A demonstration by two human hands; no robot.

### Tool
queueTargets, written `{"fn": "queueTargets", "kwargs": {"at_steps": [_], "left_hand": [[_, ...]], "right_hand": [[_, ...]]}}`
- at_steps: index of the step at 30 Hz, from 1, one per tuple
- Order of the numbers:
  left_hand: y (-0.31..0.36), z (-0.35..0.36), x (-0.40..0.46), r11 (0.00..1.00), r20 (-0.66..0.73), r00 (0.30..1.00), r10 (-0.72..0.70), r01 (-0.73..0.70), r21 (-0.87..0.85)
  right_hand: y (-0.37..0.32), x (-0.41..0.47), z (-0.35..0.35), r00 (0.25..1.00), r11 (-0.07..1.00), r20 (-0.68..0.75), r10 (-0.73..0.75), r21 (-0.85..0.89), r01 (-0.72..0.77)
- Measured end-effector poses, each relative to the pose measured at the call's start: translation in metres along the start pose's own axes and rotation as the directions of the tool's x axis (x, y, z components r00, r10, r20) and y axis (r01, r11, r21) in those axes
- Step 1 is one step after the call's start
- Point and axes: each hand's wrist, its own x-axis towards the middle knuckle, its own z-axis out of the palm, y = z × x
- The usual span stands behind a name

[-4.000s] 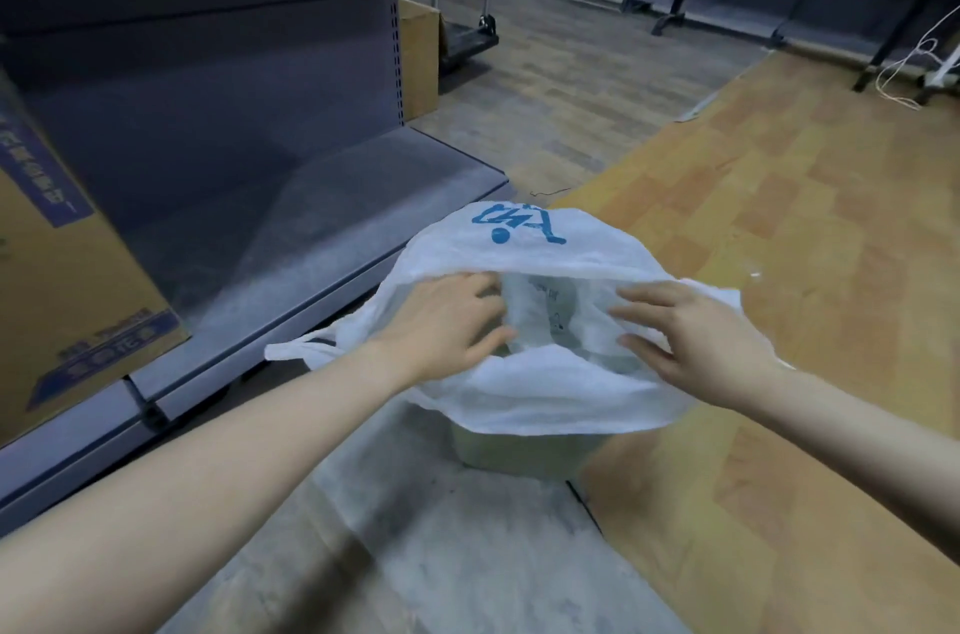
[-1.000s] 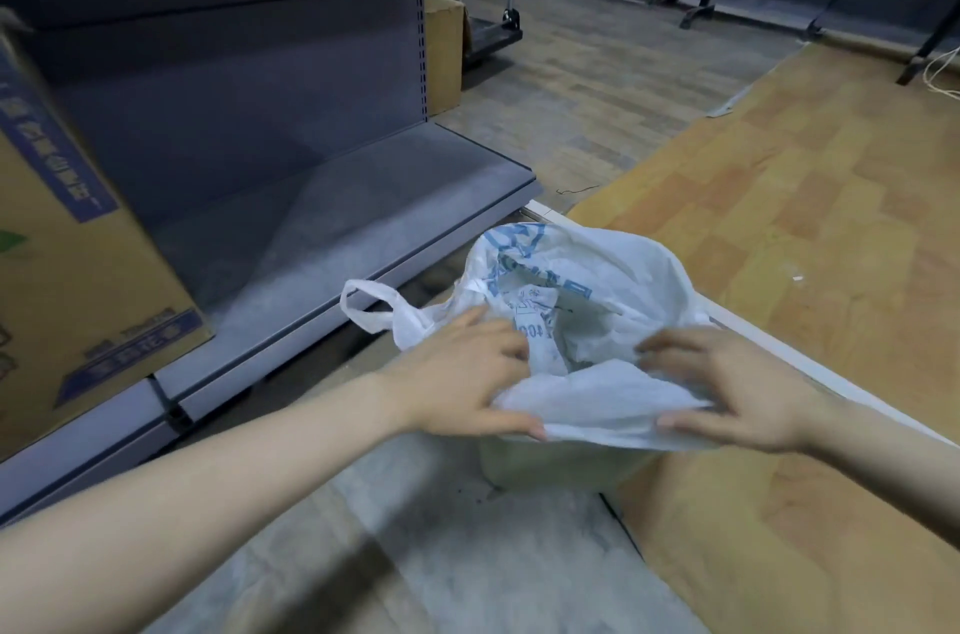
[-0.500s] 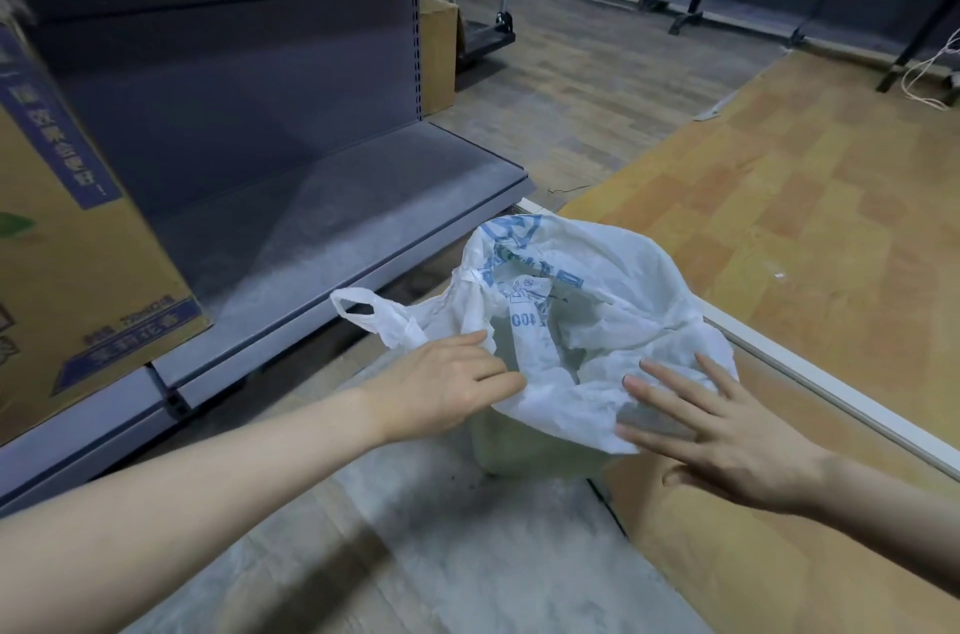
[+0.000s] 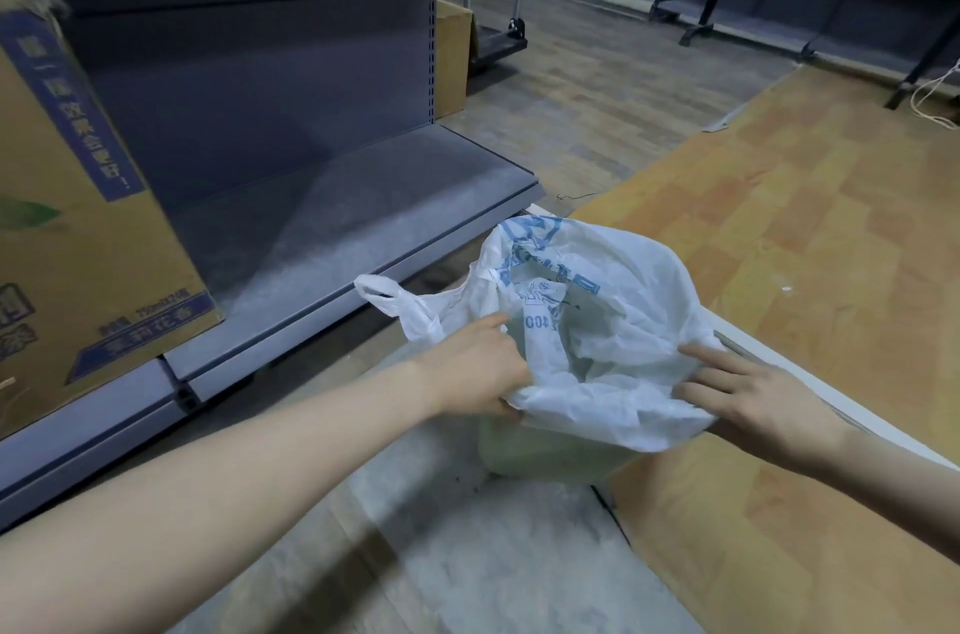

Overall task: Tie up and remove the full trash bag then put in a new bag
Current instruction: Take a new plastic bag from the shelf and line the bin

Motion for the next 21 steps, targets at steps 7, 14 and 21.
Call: {"fn": "queueTargets", "kwargs": {"at_steps": [7,14,21], "left_hand": [[-0.023,0.006,-0.005,0.98,-0.209,0.978,0.005,-0.047,-0.195],[-0.014,-0.01,0.015,0.763,-0.078,0.893,-0.444,0.331,-0.556],[-0.014,-0.006,0.033,0.7,0.019,0.842,-0.539,0.461,-0.546]], "right_hand": [[-0.014,0.013,-0.013,0.998,0.996,0.053,-0.034,-0.075,0.038],[-0.011,0.077,-0.043,0.967,0.958,-0.19,0.169,0.263,-0.115],[-0.025,0.172,0.025,0.801,0.991,0.599,-0.021,0.121,-0.065]]}}
